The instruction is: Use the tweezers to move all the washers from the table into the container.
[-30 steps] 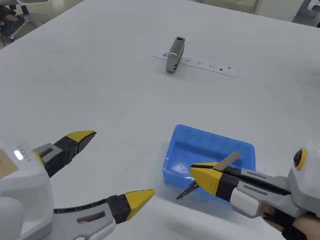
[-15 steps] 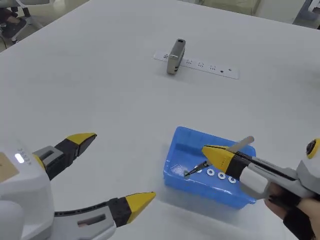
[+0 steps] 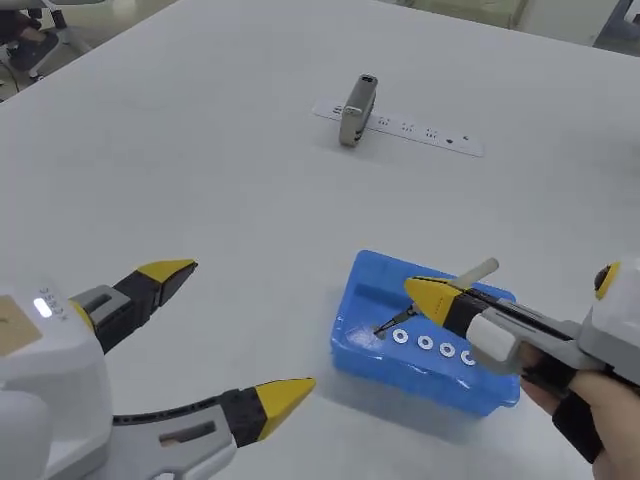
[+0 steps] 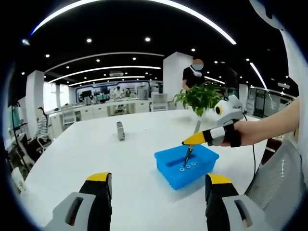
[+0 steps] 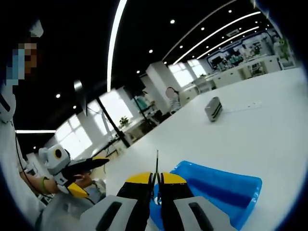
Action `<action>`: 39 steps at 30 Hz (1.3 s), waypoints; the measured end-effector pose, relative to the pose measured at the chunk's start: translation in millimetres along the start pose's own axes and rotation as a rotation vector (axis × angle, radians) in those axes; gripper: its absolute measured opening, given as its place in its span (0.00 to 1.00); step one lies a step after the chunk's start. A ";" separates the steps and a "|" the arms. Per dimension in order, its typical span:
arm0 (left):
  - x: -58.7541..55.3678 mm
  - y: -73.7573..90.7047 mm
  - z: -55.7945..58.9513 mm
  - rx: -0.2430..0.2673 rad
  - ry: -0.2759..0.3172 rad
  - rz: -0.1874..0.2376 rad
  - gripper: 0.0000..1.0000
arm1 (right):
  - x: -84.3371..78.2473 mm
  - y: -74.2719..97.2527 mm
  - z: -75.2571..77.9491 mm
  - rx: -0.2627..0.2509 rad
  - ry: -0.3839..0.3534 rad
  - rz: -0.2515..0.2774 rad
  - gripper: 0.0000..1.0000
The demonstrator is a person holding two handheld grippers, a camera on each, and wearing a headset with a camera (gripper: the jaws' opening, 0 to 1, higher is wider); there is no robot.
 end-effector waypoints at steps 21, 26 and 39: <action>0.5 0.6 -1.2 0.001 0.003 0.004 0.81 | -15.8 -25.2 21.3 -0.090 0.229 -0.064 0.03; 1.3 0.7 -1.0 -0.001 0.008 0.011 0.81 | -19.7 -29.2 21.6 -0.088 0.290 -0.079 0.03; 2.1 1.0 -0.7 -0.004 0.014 0.020 0.81 | -31.3 -36.1 18.6 -0.079 0.438 -0.123 0.03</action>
Point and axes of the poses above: the centre of the closed fingertips' face, and the gripper's own axes: y roughly backward along the fingers, z roughly to its right, x roughly out of its top, the point moved 1 cm from there along y, roughly backward along the fingers, and after that the axes turned 12 degrees about -x, right-handed, at the moved point
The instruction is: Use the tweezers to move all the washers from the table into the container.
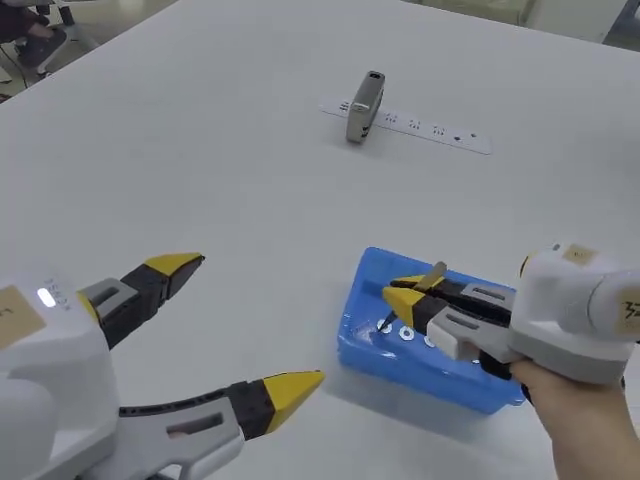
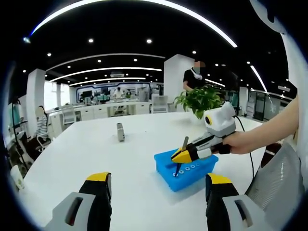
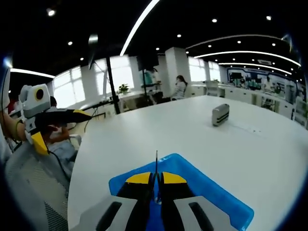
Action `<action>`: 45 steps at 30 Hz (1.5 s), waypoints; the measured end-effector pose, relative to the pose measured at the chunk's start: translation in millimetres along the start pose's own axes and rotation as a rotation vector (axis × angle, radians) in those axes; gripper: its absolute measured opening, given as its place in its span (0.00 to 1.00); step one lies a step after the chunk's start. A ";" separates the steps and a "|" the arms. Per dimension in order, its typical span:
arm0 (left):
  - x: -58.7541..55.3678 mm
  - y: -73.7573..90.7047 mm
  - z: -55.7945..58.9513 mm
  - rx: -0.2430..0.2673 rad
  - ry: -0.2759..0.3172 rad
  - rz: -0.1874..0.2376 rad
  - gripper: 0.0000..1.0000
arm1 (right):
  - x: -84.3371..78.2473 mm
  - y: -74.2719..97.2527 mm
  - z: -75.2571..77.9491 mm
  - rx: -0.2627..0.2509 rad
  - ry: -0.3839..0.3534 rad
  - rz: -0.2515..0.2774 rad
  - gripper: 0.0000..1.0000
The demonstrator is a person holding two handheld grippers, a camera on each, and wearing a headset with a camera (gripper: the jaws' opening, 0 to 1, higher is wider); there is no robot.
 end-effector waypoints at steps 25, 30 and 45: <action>4.4 0.5 1.2 -0.028 0.052 0.051 0.80 | 34.1 38.4 -7.0 -0.007 0.001 0.111 0.03; 9.3 1.6 2.2 -0.035 0.076 0.073 0.79 | 37.7 53.7 -13.3 -0.004 0.001 0.129 0.03; 17.5 -7.4 51.2 -0.332 0.006 -0.070 0.47 | 14.7 89.4 -56.3 0.110 0.054 0.074 0.03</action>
Point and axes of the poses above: the centre of the closed fingertips' face, and the gripper's own axes: y roughly backward along the fingers, z roughly to its right, x roughly out of its top, the point moved 1 cm from there along y, roughly backward along the fingers, and after that the axes turned 12 degrees about -x, right-handed, at the moved point
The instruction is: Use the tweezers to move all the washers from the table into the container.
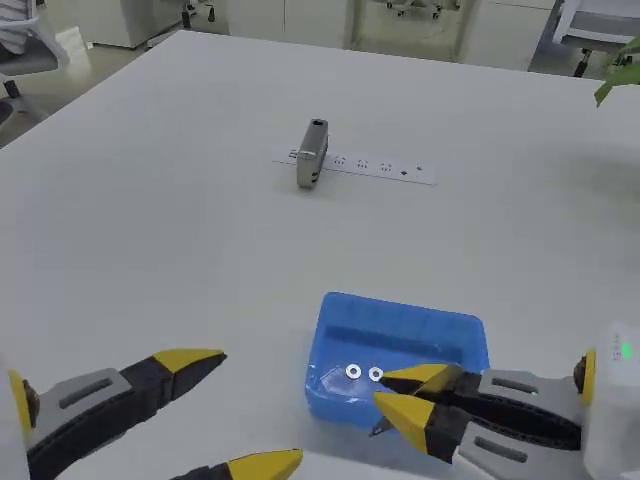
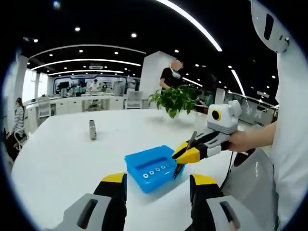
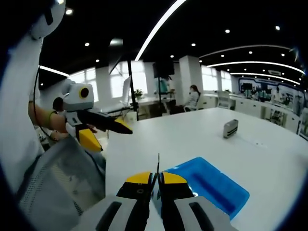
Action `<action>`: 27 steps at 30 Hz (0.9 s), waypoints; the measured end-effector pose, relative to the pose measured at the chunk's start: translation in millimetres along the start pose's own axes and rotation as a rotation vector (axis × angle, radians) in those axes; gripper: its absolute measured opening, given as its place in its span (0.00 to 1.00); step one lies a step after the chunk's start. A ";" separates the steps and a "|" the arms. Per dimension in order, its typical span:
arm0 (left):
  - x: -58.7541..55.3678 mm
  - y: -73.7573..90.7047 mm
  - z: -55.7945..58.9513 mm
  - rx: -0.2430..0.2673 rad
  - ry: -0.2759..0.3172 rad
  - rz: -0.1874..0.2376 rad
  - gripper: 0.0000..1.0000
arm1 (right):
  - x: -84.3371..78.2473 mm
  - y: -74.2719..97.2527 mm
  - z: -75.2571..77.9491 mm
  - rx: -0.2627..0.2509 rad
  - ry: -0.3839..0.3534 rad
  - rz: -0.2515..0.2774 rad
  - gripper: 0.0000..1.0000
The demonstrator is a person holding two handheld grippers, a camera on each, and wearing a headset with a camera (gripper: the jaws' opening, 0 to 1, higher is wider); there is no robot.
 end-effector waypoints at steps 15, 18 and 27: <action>5.5 -60.4 62.1 -0.392 -0.096 -0.150 0.16 | -53.9 20.6 -29.9 0.093 0.114 -0.161 0.03; 0.9 -70.1 72.7 -0.464 -0.057 -0.202 0.14 | -60.9 24.0 -32.9 0.095 0.164 -0.196 0.03; -11.2 -90.9 90.5 -0.578 -0.173 -0.333 0.10 | -71.0 29.4 -39.2 0.112 0.263 -0.250 0.03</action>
Point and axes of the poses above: the centre of the closed fingertips' face, and the gripper's own axes: y roughly backward along the fingers, z roughly to its right, x roughly out of its top, the point moved 1 cm from there along y, roughly backward along the fingers, and after that the axes turned 12 degrees about -x, right-handed, at the moved point
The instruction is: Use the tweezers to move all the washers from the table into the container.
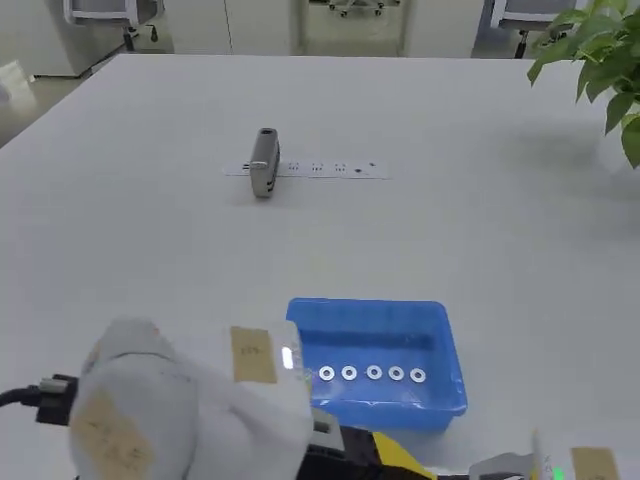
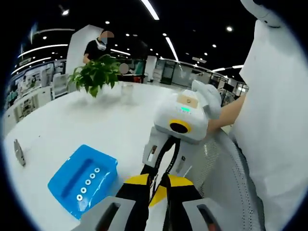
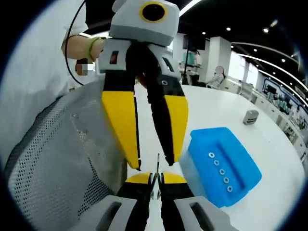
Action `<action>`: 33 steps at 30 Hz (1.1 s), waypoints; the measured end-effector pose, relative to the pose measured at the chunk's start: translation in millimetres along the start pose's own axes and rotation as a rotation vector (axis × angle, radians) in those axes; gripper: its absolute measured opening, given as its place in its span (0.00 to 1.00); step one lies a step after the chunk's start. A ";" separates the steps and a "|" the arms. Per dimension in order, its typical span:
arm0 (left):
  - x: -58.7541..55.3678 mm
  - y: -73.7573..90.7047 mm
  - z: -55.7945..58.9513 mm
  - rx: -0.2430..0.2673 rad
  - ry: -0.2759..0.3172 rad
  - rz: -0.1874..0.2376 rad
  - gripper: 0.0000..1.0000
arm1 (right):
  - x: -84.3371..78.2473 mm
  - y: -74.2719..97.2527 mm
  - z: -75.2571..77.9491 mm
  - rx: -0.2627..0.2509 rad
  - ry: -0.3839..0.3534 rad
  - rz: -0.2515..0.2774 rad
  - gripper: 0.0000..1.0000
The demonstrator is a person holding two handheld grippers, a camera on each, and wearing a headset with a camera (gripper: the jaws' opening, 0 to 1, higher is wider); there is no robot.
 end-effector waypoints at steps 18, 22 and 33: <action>-19.6 4.8 -10.0 0.048 -0.081 -0.146 0.00 | -5.8 -6.0 1.7 0.018 0.041 -0.019 0.04; -32.5 11.1 -12.8 0.063 -0.082 -0.197 0.00 | -7.5 -11.7 2.2 0.022 0.056 -0.039 0.05; -84.8 15.9 -27.9 0.083 -0.057 -0.340 0.00 | -19.2 -21.5 4.0 0.033 -0.061 -0.057 0.11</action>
Point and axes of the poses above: the centre of the closed fingertips' face, and the gripper's own axes: y roughly backward along the fingers, z roughly to its right, x roughly out of its top, the point moved 1 cm from there along y, roughly backward along the fingers, and after that the axes turned 12 degrees about -x, right-handed, at the moved point
